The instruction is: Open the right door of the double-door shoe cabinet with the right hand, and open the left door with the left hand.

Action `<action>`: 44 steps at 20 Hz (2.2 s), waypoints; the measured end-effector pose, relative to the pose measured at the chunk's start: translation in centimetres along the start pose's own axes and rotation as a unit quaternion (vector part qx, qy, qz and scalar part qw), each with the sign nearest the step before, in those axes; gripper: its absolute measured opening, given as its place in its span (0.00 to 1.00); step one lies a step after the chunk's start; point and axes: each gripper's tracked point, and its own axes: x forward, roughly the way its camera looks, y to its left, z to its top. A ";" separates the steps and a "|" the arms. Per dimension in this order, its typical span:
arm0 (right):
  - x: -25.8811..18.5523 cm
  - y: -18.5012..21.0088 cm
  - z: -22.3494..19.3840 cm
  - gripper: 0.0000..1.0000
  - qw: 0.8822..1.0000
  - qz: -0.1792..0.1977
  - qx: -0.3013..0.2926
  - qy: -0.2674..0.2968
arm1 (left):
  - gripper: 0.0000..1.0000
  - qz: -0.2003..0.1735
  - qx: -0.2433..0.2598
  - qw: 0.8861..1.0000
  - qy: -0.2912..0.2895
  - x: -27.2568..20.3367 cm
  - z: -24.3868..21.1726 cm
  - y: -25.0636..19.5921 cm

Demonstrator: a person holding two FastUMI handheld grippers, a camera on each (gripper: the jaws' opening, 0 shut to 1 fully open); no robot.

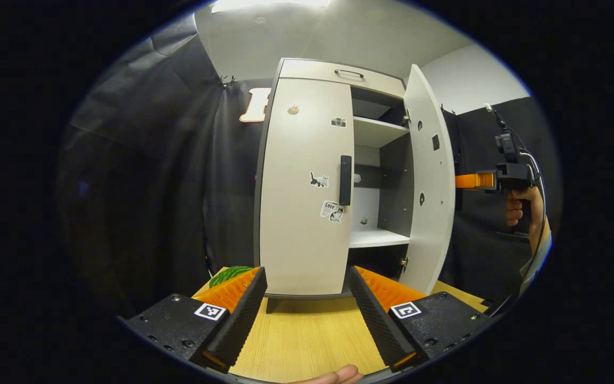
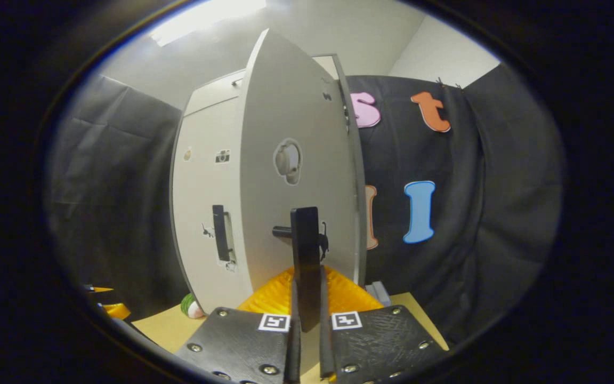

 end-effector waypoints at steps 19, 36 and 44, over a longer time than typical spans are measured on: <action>-1.9 -6.6 0.1 0.01 0.998 -0.058 -0.007 -0.019 | 0.96 -0.003 0.022 1.000 -0.015 2.3 1.9 -1.0; -12.4 -0.4 -4.9 0.98 0.992 -0.091 -0.002 -0.082 | 0.96 0.018 0.024 0.999 -0.021 15.8 7.9 -3.1; -14.7 -0.1 -7.9 0.97 0.993 -0.089 0.049 -0.065 | 0.96 0.010 0.006 1.000 -0.012 24.0 10.4 -5.6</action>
